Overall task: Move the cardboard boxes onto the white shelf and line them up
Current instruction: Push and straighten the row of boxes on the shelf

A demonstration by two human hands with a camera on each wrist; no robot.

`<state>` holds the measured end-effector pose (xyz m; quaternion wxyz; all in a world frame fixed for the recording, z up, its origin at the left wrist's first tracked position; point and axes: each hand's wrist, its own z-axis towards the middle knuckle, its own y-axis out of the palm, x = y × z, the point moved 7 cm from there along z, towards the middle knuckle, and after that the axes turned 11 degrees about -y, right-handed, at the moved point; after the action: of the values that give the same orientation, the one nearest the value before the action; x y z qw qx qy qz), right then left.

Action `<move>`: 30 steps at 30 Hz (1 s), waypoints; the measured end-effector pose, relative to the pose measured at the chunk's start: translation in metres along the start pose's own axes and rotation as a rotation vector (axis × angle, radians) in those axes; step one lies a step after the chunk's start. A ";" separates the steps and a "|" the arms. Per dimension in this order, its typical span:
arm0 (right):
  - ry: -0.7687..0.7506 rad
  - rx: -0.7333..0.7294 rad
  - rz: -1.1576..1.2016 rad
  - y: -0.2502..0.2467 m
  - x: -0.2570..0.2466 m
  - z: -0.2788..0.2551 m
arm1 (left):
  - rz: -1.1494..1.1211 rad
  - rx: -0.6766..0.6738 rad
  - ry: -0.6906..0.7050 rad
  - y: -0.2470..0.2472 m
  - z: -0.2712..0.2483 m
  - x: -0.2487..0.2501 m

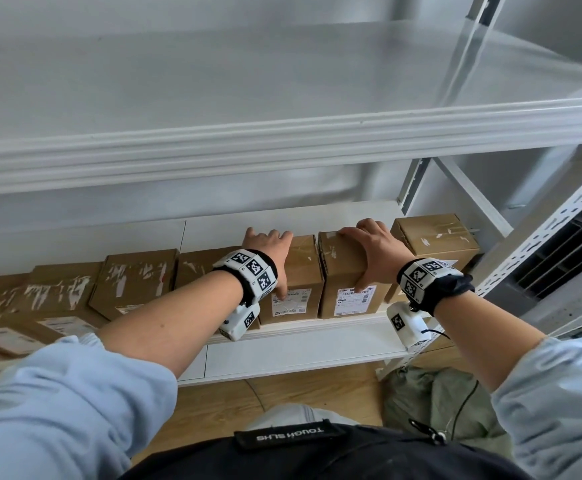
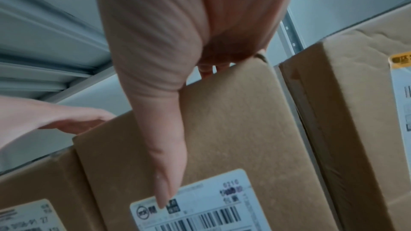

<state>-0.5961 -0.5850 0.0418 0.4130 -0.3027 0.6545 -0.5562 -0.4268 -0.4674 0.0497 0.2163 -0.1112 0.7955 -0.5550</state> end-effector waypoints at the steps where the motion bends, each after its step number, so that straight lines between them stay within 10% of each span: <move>1: -0.005 -0.006 0.000 0.000 0.000 0.000 | -0.003 -0.003 -0.006 0.000 0.000 0.001; 13: -0.035 -0.047 -0.096 0.000 0.003 -0.009 | -0.153 0.042 0.071 -0.037 0.002 0.051; 30: 0.166 -0.007 -0.055 -0.011 0.140 -0.041 | -0.165 0.031 0.025 -0.042 0.017 0.116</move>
<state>-0.6995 -0.6872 0.0258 0.3409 -0.2746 0.6799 -0.5883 -0.5236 -0.5447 0.0580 0.1617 -0.1660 0.7774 -0.5847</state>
